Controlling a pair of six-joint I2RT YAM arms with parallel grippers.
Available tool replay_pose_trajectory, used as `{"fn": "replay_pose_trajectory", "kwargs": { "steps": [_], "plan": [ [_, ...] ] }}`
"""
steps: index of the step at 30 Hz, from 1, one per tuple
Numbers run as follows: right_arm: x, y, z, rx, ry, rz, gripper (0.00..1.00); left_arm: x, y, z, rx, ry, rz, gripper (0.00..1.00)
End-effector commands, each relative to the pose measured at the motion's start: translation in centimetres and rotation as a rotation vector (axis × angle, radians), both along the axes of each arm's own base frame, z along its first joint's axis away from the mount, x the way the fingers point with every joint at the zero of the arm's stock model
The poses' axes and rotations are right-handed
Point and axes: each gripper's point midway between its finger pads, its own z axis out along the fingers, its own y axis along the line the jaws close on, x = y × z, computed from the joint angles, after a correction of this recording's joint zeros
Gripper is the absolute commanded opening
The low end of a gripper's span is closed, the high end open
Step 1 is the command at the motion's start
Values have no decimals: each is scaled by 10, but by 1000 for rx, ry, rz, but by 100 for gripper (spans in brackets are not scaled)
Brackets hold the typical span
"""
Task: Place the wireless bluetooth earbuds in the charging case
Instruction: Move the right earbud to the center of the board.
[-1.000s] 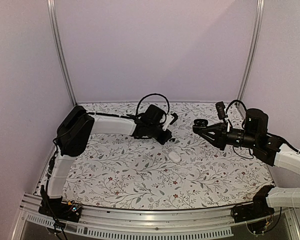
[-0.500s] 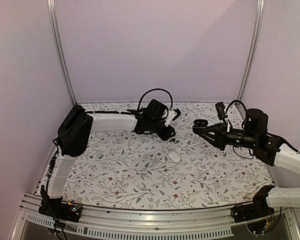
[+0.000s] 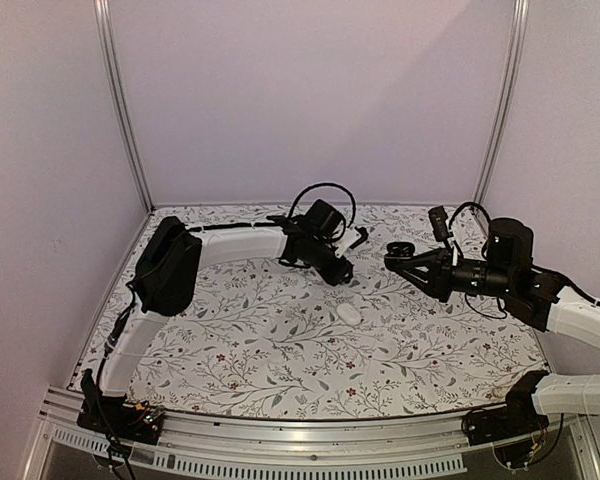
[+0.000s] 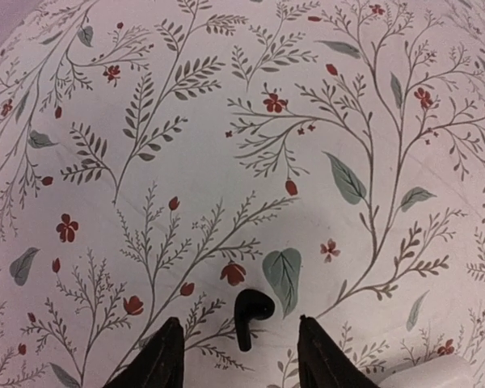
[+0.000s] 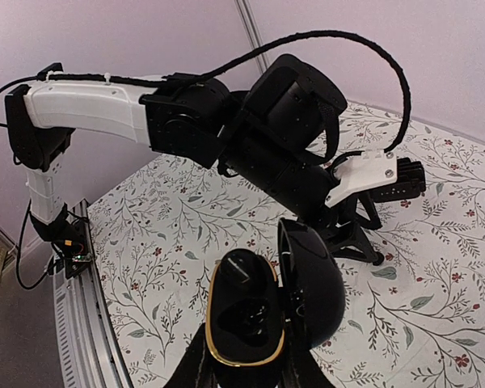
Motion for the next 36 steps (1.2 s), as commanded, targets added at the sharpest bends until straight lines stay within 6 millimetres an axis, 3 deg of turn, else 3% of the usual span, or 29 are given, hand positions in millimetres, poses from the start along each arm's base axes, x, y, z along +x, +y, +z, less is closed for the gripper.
{"fn": "replay_pose_trajectory", "kwargs": {
  "steps": [1, 18, 36],
  "plan": [
    [2, -2, 15, 16, -38, -3, 0, 3, 6, -11, 41, 25, -16, 48],
    [3, 2, 14, 14, -32, 10, 0, 6, 8, -32, 85, 58, -35, 53],
    [2, 0, 15, 16, -34, 7, 0, 4, 10, -38, 85, 101, -49, 53]
  ]
}}
